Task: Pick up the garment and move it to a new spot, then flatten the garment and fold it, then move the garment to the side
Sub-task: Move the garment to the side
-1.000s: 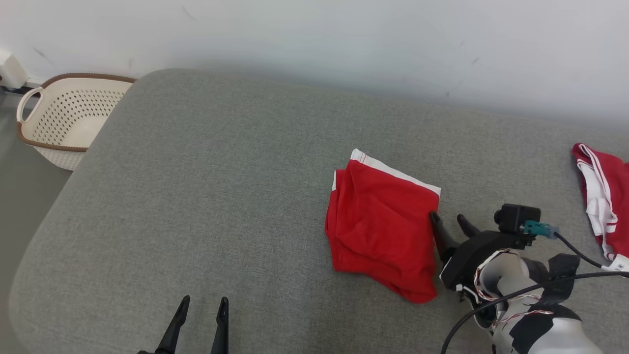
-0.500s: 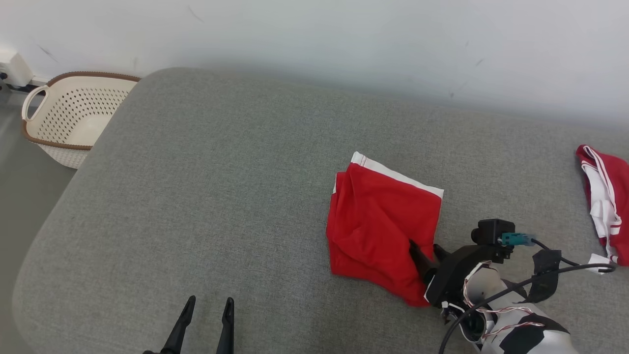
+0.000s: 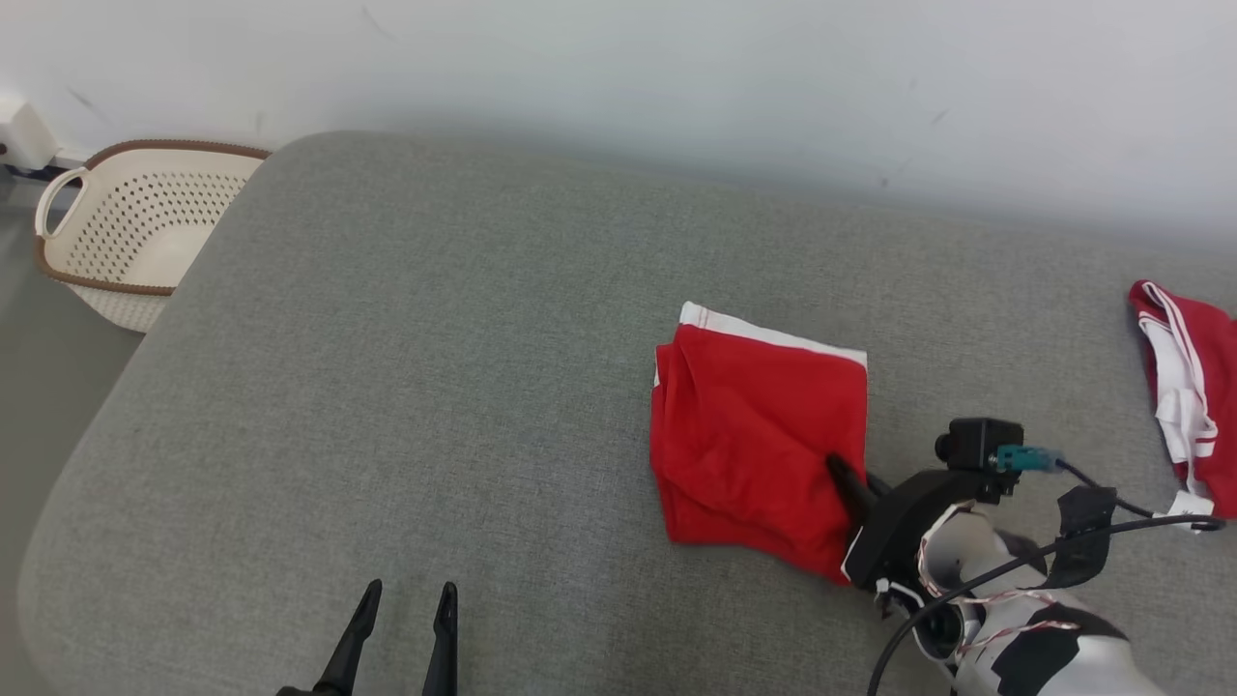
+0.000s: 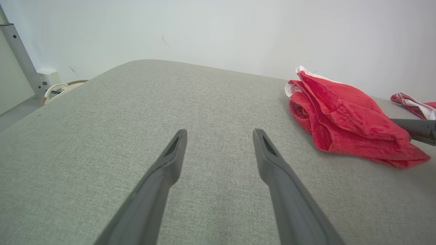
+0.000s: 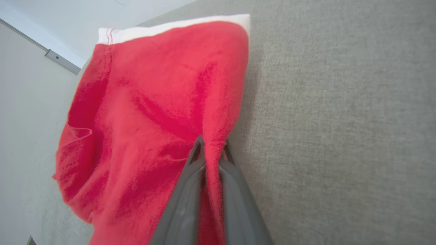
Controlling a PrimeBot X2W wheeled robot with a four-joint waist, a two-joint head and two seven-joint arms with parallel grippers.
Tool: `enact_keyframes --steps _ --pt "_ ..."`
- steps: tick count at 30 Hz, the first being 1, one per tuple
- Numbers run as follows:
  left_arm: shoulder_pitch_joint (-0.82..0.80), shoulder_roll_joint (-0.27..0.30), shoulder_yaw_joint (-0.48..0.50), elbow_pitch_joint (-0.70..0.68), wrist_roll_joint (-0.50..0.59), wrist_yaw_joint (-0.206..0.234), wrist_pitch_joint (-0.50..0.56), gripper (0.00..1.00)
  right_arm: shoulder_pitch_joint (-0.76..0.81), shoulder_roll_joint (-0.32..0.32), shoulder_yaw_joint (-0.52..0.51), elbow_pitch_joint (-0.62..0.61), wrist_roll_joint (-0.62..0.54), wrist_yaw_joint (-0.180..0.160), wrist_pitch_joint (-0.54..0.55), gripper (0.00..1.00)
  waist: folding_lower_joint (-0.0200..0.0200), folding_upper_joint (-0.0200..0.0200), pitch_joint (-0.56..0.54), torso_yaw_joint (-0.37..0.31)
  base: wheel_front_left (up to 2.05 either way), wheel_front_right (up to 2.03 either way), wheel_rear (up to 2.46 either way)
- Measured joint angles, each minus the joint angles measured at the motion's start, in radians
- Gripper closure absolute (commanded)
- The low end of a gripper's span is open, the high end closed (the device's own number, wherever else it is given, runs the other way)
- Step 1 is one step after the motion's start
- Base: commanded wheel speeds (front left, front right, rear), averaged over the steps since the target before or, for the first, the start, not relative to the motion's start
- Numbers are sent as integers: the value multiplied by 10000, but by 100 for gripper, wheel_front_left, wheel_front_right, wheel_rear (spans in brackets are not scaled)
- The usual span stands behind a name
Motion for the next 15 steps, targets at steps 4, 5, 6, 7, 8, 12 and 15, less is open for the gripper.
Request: enact_keyframes --steps 4,5,6,7,8,12,15 --pt "15 0 77 -13 0 2 0 0 -258 -238 194 -176 -153 0 -309 100 0 -1 -59 -124 0 0 0" --pt "23 2 94 -19 0 2 0 0 -326 -314 274 -228 -219 0 -332 100 0 0 -74 -167 0 0 0" --pt "35 0 109 -27 0 2 0 0 -389 -397 345 -282 -272 0 -384 100 0 0 -88 -213 0 0 0" --pt "47 6 132 -44 0 2 0 0 -461 -483 445 -351 -320 0 -380 100 0 0 -101 -268 0 0 0" --pt "55 10 140 -56 0 2 0 0 -536 -570 531 -426 -376 0 -370 100 0 0 -111 -327 0 0 0" --pt "60 25 196 -117 2 -6 0 0 -877 -1020 926 -675 -617 0 -105 100 0 0 -120 -607 0 0 0" --pt "45 42 215 -176 8 -75 0 0 -1241 -1482 1206 -836 -790 0 153 100 0 0 -69 -851 0 0 0"
